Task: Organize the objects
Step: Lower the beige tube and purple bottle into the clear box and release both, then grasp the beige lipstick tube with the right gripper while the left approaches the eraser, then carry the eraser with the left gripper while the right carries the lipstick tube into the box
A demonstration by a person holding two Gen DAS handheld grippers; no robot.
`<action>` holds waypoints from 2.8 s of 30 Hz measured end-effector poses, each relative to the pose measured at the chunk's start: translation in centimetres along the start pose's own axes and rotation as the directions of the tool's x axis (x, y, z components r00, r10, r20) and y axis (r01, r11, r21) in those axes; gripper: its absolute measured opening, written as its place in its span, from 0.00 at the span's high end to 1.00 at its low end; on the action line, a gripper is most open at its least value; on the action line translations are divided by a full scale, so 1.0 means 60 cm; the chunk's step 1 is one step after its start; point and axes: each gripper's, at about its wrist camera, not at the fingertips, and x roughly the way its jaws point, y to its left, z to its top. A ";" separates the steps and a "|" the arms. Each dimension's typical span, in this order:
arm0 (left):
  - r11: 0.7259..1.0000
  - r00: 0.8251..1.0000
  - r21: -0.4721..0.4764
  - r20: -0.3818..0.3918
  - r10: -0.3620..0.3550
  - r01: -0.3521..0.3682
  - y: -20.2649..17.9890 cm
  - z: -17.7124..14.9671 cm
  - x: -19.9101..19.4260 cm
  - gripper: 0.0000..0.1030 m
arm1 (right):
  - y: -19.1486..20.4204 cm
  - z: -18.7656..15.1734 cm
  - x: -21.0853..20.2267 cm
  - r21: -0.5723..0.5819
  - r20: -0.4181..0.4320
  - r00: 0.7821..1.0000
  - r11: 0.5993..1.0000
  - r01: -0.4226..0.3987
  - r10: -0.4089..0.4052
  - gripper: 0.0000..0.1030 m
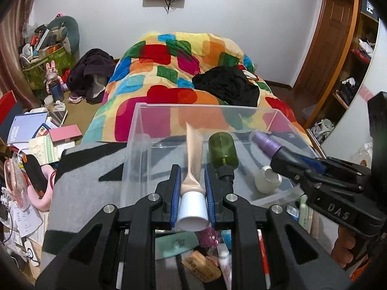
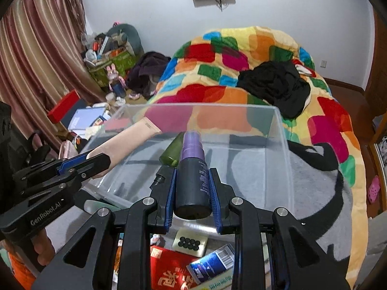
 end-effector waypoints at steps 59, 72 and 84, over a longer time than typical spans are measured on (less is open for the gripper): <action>0.993 0.991 0.116 -0.135 0.017 -0.002 -0.013 -0.161 -0.026 0.34 | -0.076 -0.190 -0.093 0.069 -0.041 0.994 0.992 0.104 -0.101 0.44; 0.998 0.993 0.059 -0.120 0.014 -0.007 -0.015 -0.163 -0.013 0.49 | -0.097 -0.210 -0.096 0.107 -0.046 0.991 0.986 0.127 -0.123 0.61; 1.000 0.996 0.012 -0.089 0.002 -0.001 0.012 -0.185 -0.051 0.59 | -0.107 -0.220 -0.110 0.085 -0.026 0.986 0.982 0.168 -0.167 0.86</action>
